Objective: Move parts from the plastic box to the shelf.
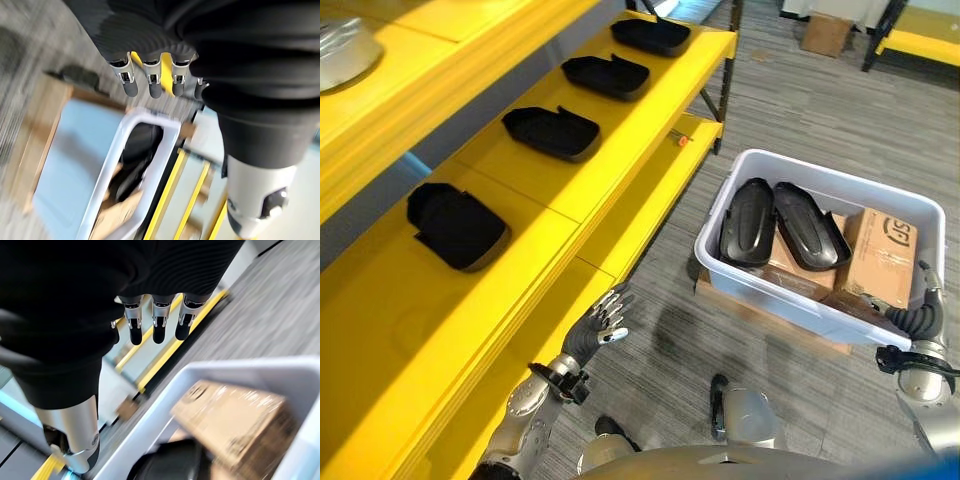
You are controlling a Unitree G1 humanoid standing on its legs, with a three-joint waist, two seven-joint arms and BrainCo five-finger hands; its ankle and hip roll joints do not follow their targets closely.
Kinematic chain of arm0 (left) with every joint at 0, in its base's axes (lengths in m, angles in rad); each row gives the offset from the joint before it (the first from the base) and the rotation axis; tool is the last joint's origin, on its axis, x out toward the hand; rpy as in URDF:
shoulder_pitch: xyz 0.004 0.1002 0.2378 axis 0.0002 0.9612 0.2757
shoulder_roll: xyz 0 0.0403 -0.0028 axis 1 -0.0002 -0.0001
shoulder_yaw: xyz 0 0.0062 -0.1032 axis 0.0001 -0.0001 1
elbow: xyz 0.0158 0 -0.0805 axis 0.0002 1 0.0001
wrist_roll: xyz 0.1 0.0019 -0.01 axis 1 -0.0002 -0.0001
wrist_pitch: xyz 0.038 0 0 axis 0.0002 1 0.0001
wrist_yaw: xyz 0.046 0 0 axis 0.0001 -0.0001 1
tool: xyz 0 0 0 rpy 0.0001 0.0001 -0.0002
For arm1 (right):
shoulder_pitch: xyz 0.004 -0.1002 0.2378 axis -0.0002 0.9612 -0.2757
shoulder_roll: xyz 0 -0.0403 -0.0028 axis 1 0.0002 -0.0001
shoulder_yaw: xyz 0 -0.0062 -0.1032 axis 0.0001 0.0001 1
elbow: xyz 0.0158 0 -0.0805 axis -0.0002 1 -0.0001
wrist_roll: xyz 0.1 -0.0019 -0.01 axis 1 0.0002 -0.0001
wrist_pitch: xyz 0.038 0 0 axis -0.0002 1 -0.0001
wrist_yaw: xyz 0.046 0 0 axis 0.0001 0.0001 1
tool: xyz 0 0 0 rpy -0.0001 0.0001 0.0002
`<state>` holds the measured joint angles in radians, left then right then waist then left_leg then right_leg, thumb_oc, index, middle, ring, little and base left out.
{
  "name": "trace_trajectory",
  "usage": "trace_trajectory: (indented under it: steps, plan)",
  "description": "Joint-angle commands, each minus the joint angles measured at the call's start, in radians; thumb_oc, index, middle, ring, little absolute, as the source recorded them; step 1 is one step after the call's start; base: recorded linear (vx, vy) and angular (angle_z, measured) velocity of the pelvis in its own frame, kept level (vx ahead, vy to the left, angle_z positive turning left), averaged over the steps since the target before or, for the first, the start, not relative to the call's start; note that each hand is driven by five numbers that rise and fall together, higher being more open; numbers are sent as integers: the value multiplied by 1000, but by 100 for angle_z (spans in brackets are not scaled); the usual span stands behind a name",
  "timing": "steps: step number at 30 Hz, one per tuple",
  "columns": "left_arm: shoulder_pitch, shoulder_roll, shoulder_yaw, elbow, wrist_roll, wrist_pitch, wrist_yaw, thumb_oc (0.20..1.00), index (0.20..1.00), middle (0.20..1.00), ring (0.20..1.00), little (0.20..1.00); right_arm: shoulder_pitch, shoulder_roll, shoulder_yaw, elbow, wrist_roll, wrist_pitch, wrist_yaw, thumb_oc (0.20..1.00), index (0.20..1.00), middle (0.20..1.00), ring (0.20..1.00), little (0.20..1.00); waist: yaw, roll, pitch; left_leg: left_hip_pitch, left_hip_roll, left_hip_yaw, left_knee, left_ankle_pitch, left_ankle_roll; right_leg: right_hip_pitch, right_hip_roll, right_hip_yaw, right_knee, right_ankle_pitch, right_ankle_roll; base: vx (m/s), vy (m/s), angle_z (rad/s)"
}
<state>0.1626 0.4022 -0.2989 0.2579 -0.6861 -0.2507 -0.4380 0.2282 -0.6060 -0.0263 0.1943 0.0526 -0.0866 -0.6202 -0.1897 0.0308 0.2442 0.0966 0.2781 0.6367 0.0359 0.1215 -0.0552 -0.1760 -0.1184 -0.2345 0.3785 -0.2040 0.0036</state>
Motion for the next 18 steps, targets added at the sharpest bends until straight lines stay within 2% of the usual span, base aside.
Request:
trace_trajectory:
  steps: [1, 2, 3, 5, 7, 10, 13, 14, 16, 17, 18]
  plan:
    - [10, 2, -2, -82, -8, -68, 7, 1000, 1000, 1000, 1000, 1000, -68, 12, -16, 13, -18, -78, -77, 1000, 1000, 1000, 1000, 1000, 0, -48, 32, -42, -17, -122, -1, -45, -38, 152, -10, -31, -241, 142, 40, 69, -71, -47]
    - [8, 1, -4, -82, -8, -70, 10, 1000, 1000, 1000, 1000, 1000, -72, 12, -14, 15, -20, -80, -76, 1000, 1000, 1000, 1000, 1000, 1, -48, 32, -42, -18, -129, -1, -46, -38, 150, -9, -25, -241, 143, 39, 99, -89, -65]
    - [-4, -6, -20, -88, -1, -78, 22, 1000, 1000, 1000, 1000, 1000, -94, 10, 2, 26, -39, -89, -78, 1000, 1000, 1000, 1000, 1000, 6, -46, 34, -39, -36, -200, 4, -60, -37, 137, -1, 23, -247, 150, 38, 64, -54, -87]
    - [-14, -18, -39, -96, -27, -92, 6, 1000, 1000, 1000, 1000, 1000, -111, 2, 17, 19, -69, -105, -80, 1000, 1000, 1000, 1000, 1000, 9, -44, 38, -35, -55, -254, 11, -84, -32, 125, 4, 66, -246, 155, 39, 80, -82, -110]
    - [-37, -21, -52, -104, -46, -100, 1, 1000, 1000, 1000, 1000, 1000, -126, -11, 18, 6, -70, -104, -89, 1000, 1000, 1000, 1000, 1000, 0, -40, 39, -27, -57, -256, 4, -100, -28, 113, 7, 83, -236, 147, 36, 39, -85, -113]
    - [-96, -32, -88, -72, -33, -138, 6, 1000, 1000, 1000, 1000, 1000, -154, -18, 24, 15, -59, -116, -107, 1000, 1000, 1000, 1000, 1000, -27, -32, 33, 0, -54, -249, -9, -104, -34, 97, 11, 92, -206, 133, 29, 46, -127, -12]
    - [-135, -44, -110, -82, -78, -140, 15, 1000, 1000, 1000, 1000, 1000, -159, -23, 15, -1, -71, -144, -73, 1000, 1000, 1000, 1000, 1000, -49, -21, 23, 18, -40, -250, 9, -82, -45, 89, 19, 96, -181, 113, 12, 100, -183, -2]
    - [-158, -55, -115, -85, -129, -124, 44, 1000, 1000, 1000, 1000, 1000, -164, -21, 26, -12, -28, -132, 8, 1000, 1000, 1000, 1000, 1000, -61, -19, 15, 22, -18, -254, 60, -49, -58, 101, 32, 100, -175, 100, -8, 156, -268, -15]
    - [-168, -67, -107, -74, -137, -107, 69, 1000, 1000, 1000, 1000, 1000, -167, -3, 51, -16, -11, -131, 61, 1000, 1000, 1000, 1000, 1000, -66, -24, 10, 26, 0, -250, 104, -28, -66, 114, 42, 100, -183, 100, -22, 126, -274, -20]
    - [-180, -76, -103, -62, -113, -107, 81, 1000, 1000, 1000, 1000, 1000, -169, 11, 79, -24, -22, -139, 61, 1000, 1000, 1000, 1000, 1000, -66, -30, 8, 14, 18, -249, 155, 5, -77, 127, 50, 100, -198, 107, -32, 84, -230, -37]
    - [-183, -78, -102, -58, -108, -109, 83, 1000, 1000, 1000, 1000, 1000, -169, 16, 87, -26, -23, -142, 64, 1000, 1000, 1000, 1000, 1000, -68, -32, 7, 9, 24, -251, 170, 11, -79, 131, 53, 99, -202, 109, -35, 74, -193, -31]
